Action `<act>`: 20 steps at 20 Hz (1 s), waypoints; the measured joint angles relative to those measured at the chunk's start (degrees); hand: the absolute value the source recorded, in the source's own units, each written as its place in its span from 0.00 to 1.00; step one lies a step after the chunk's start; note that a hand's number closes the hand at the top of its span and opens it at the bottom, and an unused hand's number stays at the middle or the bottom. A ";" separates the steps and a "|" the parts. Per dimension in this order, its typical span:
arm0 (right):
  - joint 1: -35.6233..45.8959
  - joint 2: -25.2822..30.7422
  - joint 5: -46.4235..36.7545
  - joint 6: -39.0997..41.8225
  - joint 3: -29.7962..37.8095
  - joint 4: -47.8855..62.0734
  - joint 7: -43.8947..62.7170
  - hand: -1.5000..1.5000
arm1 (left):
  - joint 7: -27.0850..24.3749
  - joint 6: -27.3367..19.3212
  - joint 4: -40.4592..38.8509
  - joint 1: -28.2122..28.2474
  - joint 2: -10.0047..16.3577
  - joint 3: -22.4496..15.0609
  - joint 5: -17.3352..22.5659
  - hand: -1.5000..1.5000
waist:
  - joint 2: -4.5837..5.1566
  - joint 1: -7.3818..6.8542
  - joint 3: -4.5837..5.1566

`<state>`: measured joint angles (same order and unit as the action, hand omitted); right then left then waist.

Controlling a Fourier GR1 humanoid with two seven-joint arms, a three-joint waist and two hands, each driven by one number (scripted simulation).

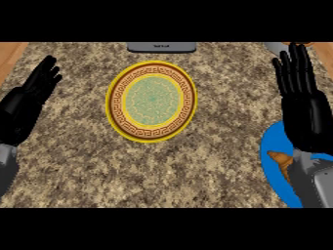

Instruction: Pick the croissant from the plate and place it in the plate

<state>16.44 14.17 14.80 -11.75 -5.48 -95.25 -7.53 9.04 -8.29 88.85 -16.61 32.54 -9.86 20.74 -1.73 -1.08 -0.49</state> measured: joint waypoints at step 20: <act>-20.05 13.42 -28.28 2.60 -24.40 9.00 -26.59 0.00 | -5.55 -1.18 2.98 1.84 -2.21 1.91 -4.02 0.50 | 1.62 1.43 0.46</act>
<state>-3.61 27.59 -13.48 -9.15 -29.88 -86.25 -34.12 3.49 -9.47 91.83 -14.77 30.33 -7.96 16.72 -0.12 0.35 -0.03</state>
